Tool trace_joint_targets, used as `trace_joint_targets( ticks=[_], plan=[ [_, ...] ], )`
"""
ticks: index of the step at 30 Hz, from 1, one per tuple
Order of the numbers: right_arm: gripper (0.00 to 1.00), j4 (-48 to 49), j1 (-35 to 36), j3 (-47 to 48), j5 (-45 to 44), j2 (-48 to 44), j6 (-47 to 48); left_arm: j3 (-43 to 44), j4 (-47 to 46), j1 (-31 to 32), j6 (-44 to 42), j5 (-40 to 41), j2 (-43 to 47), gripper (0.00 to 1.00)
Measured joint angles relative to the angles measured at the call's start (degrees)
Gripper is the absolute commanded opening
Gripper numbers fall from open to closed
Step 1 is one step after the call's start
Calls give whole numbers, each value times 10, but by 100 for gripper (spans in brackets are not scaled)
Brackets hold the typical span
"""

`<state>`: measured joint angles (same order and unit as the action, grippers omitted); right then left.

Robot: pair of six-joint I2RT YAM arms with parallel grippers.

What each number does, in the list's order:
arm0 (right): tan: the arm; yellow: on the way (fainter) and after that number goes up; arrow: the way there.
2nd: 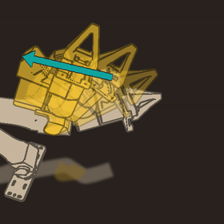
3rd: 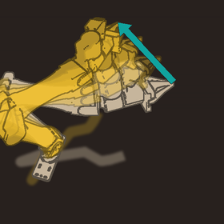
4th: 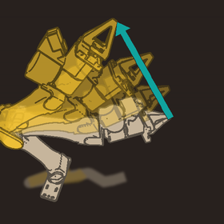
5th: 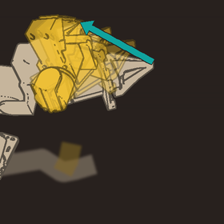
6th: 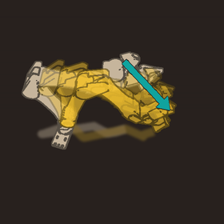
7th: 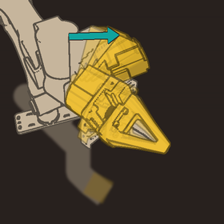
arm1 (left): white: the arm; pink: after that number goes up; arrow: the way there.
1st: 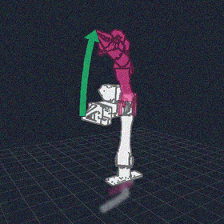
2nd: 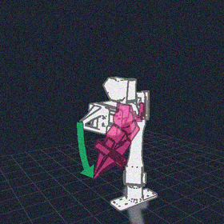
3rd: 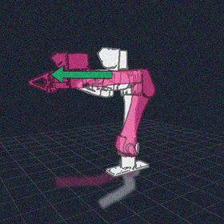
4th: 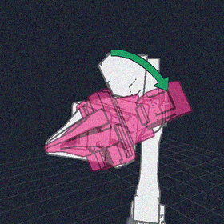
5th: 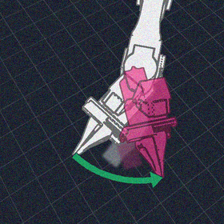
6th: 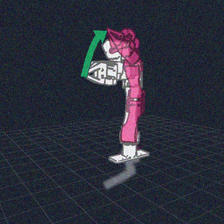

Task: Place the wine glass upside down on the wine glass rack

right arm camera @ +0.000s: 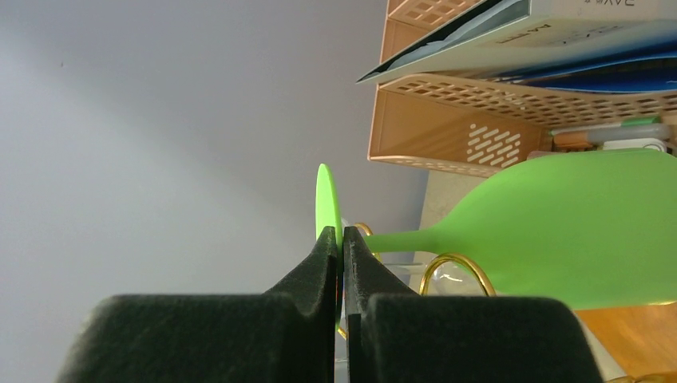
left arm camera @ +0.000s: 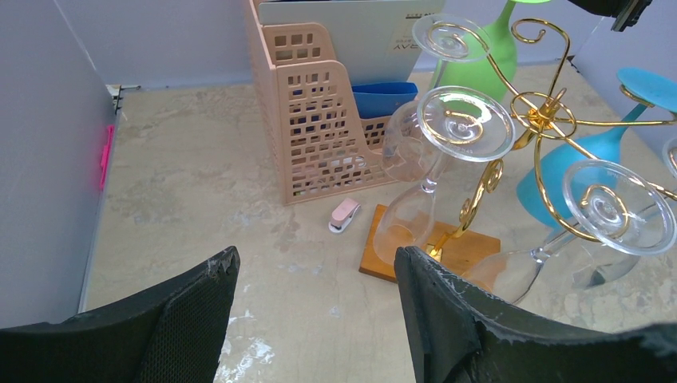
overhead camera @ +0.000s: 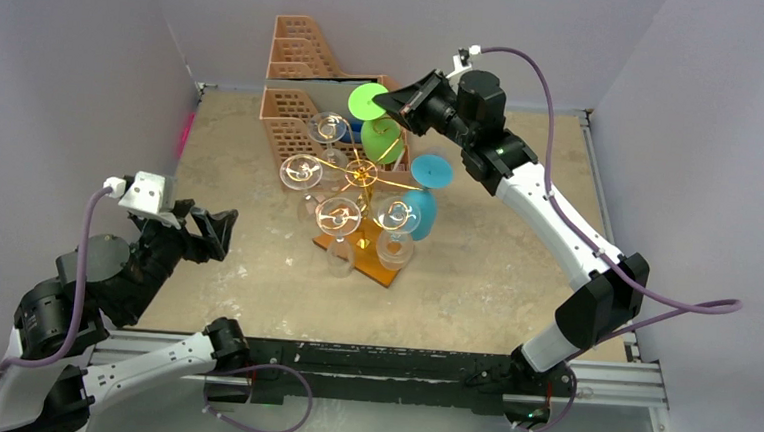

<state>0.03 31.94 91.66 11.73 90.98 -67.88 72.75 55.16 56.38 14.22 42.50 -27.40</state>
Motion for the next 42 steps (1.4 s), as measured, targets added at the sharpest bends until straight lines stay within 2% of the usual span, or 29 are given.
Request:
trace_joint_targets(
  ticks=[12,25,34,42],
  plan=[
    [0,-16,2,-12,13,-4,-37,0,-11,0,-2,13,-21,70],
    [0,-24,12,-43,17,-57,-7,-16,-80,0,-15,36,-47,69],
    [0,-37,12,-48,10,-59,13,-16,-86,0,-13,38,-66,69],
    [0,-58,12,-75,-29,-102,39,-16,-89,0,-13,37,-66,69]
  ],
)
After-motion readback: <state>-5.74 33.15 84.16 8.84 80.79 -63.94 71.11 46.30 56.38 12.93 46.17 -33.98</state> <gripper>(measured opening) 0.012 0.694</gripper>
